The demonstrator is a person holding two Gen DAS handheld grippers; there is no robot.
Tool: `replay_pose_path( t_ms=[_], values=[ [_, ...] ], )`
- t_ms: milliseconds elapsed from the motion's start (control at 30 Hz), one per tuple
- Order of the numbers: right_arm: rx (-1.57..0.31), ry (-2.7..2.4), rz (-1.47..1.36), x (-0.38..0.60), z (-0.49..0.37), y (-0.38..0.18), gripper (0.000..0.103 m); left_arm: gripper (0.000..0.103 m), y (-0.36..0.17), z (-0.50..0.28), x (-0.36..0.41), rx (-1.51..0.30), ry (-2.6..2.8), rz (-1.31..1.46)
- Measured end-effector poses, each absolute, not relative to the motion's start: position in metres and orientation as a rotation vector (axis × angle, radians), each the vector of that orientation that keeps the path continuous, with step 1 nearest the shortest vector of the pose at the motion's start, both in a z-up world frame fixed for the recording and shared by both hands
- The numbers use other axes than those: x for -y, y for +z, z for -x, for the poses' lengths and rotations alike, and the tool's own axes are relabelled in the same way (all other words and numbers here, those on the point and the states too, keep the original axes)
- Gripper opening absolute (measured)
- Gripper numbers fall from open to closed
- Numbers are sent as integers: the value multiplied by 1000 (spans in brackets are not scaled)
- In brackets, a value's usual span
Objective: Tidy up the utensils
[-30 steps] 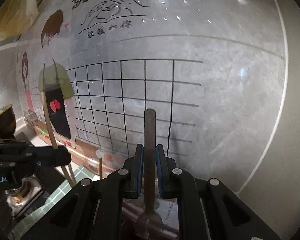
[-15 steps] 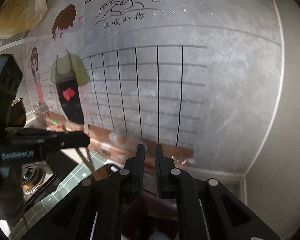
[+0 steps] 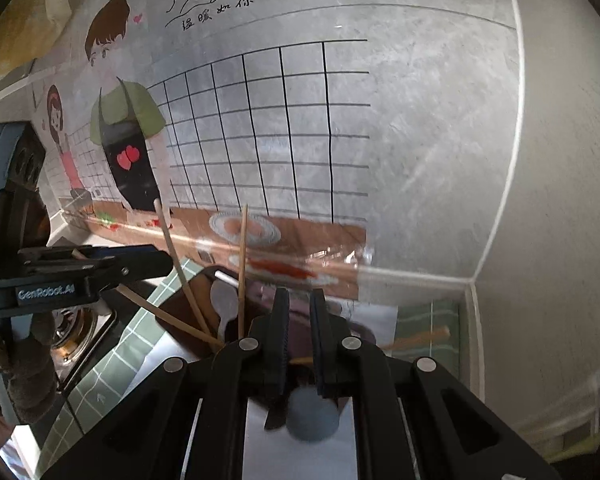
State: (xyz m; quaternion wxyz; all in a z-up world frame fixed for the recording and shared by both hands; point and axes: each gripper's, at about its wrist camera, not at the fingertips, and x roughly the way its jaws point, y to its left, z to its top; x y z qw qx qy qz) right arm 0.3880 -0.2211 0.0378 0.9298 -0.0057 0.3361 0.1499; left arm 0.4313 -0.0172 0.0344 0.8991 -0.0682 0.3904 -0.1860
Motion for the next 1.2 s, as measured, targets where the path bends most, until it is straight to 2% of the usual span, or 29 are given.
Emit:
replay_pose_path(
  t_ms=[133,200,233,300,333,400,433,500,600,900,1200],
  values=[
    [-716,279,12,221,-372,34,10,32,42,-423,20,-795,-379,141],
    [-746,266,8,220,-364,29,15,55,47,-416,17,-778,-367,149],
    [-758,259,1,220,-359,27,19,60,50,-410,14,-766,-356,154],
    [-780,239,-22,220,-347,24,34,67,54,-397,7,-745,-341,162],
    [-786,225,-32,221,-338,22,37,70,55,-388,3,-741,-330,169],
    [-790,197,-51,221,-319,23,49,83,54,-370,-7,-738,-306,192],
    [-788,188,-58,221,-311,24,53,85,53,-363,-10,-739,-296,200],
    [-772,164,-73,219,-288,29,67,92,48,-345,-19,-751,-268,211],
    [-747,129,-77,212,-259,34,83,101,39,-312,-27,-744,-225,200],
    [-726,77,-90,193,-185,38,97,103,27,-212,-29,-649,-188,128],
    [-706,14,-90,186,-133,34,97,103,25,-153,-29,-627,-162,34]
  ],
)
